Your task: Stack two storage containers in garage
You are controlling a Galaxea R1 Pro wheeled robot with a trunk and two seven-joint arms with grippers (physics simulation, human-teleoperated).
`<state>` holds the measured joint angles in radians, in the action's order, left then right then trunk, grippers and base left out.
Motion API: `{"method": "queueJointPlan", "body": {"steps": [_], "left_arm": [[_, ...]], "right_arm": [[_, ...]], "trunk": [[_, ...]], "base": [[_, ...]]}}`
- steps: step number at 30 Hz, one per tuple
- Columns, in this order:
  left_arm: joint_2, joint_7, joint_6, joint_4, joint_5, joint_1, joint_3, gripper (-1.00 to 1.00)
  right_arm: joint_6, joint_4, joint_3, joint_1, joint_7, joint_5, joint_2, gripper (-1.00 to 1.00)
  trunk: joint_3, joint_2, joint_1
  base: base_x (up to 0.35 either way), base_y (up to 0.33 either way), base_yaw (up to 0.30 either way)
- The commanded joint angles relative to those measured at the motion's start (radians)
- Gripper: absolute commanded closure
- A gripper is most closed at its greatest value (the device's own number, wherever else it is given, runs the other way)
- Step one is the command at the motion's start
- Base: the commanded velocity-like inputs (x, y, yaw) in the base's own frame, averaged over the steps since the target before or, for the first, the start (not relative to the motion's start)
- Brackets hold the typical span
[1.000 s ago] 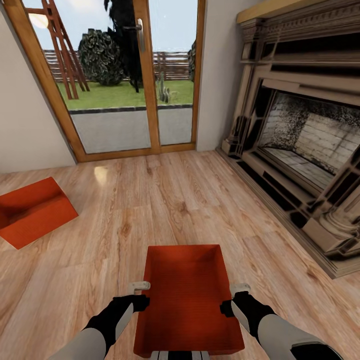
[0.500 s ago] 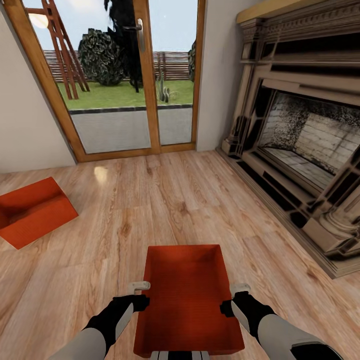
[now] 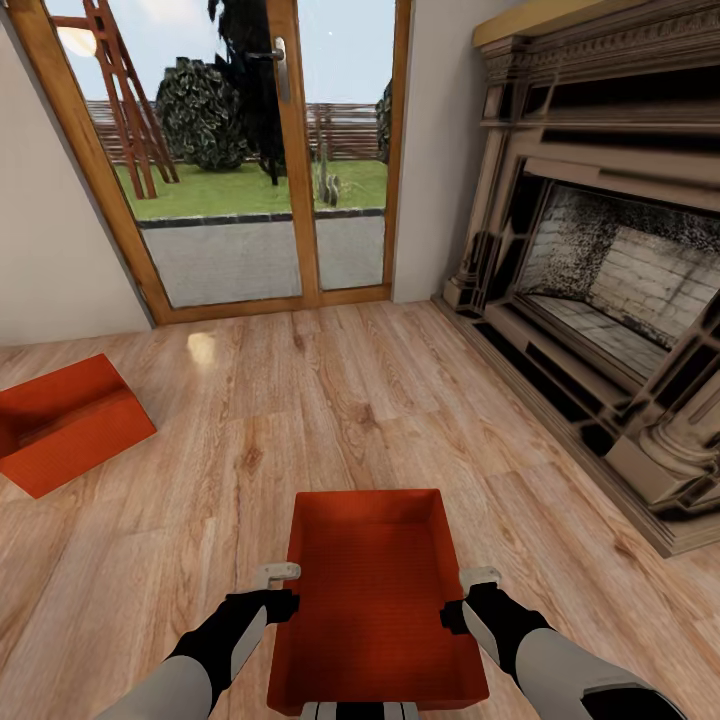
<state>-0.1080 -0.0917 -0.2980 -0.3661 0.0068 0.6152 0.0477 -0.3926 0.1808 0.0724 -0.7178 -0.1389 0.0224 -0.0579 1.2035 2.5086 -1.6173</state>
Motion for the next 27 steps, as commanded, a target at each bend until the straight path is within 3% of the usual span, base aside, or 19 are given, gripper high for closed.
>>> {"method": "queueJointPlan", "body": {"steps": [1, 27], "left_arm": [[-0.001, -0.002, -0.006, -0.002, 0.001, 0.0, 0.005, -1.0], [-0.001, -0.002, -0.006, -0.002, 0.001, 0.0, 0.004, -1.0]], "right_arm": [[-0.008, 0.002, 0.007, 0.0, -0.002, 0.002, 0.0, -1.0], [-0.011, 0.001, 0.008, -0.022, -0.002, 0.004, 0.0, -1.0]], "trunk": [[0.001, 0.0, 0.0], [0.001, 0.0, 0.0]], "base": [[0.0, 0.0, 0.0], [0.0, 0.0, 0.0]]}}
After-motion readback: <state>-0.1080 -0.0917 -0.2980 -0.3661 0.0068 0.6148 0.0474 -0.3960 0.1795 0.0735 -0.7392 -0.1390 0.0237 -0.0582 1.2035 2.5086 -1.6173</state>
